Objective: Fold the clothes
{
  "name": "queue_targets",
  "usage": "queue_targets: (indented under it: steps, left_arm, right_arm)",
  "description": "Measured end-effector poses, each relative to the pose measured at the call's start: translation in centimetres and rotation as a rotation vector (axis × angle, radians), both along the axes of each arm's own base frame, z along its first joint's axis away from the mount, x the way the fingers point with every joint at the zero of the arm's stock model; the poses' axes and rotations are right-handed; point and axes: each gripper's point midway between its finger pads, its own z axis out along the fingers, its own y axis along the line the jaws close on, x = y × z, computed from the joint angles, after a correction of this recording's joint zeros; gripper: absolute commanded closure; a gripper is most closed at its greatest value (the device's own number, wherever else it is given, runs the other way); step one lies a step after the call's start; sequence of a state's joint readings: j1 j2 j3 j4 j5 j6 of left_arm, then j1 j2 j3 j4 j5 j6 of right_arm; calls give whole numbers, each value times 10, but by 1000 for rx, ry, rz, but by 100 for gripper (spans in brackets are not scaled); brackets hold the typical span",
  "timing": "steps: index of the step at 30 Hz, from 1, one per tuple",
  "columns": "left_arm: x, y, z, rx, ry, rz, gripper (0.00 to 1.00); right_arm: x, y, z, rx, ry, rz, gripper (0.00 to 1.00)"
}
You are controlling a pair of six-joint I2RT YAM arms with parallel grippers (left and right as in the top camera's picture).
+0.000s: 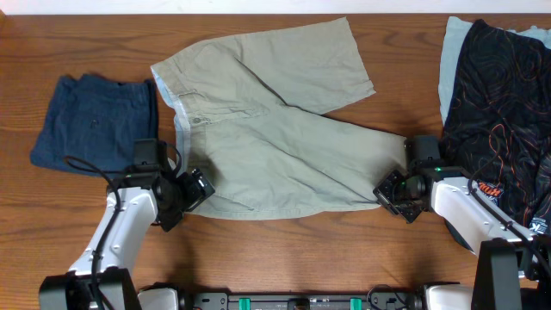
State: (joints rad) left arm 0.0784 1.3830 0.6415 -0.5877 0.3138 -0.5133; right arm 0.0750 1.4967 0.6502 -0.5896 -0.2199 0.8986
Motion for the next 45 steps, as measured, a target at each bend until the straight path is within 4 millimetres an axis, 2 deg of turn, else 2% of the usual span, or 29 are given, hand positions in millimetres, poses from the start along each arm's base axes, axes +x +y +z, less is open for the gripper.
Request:
queue_targets:
  steps: [3, 7, 9, 12, 15, 19, 24, 27, 29, 31, 36, 41, 45]
  left_arm:
    - [-9, 0, -11, -3, 32, 21, 22]
    - [-4, 2, -12, 7, 9, 39, 39]
    - [-3, 3, -13, 14, 0, 42, 42]
    - [-2, 5, -14, 21, -1, 50, 60]
    - [-7, 4, -16, 21, 15, 47, 71]
    - [-26, 2, -19, 12, 95, 45, 94]
    - [-58, -1, -17, 2, 219, 19, 94]
    - [-75, -6, -6, -19, 276, -10, 94]
    - [-79, -8, 7, -33, 284, -32, 94]
    - [-77, -11, 26, -47, 258, -51, 94]
    - [-80, -20, 79, -89, 166, -99, 94]
    - [-95, -34, 118, -152, 70, -135, 94]
    - [-108, -43, 143, -191, -22, -153, 94]
  right_arm:
    - [0, 0, 0, 0, 0, 0, 99]
    - [0, 0, 0, 0, 0, 0, 99]
    - [0, 0, 0, 0, 1, 0, 99]
    - [0, 0, 0, 0, 1, 0, 99]
    - [0, 0, 0, -1, 1, 0, 99]
    - [0, -1, 0, -4, 0, 6, 99]
    - [-9, -3, 1, -15, 31, 24, 99]
    - [-21, -11, 7, -24, 75, 18, 99]
    - [-20, -15, 21, -23, 64, 14, 99]
    - [-10, -21, 45, -20, 12, 7, 99]
    - [9, -33, 125, -7, -169, 0, 99]
    - [6, -45, 188, -18, -310, 17, 99]
    - [3, -49, 226, -60, -404, 70, 99]
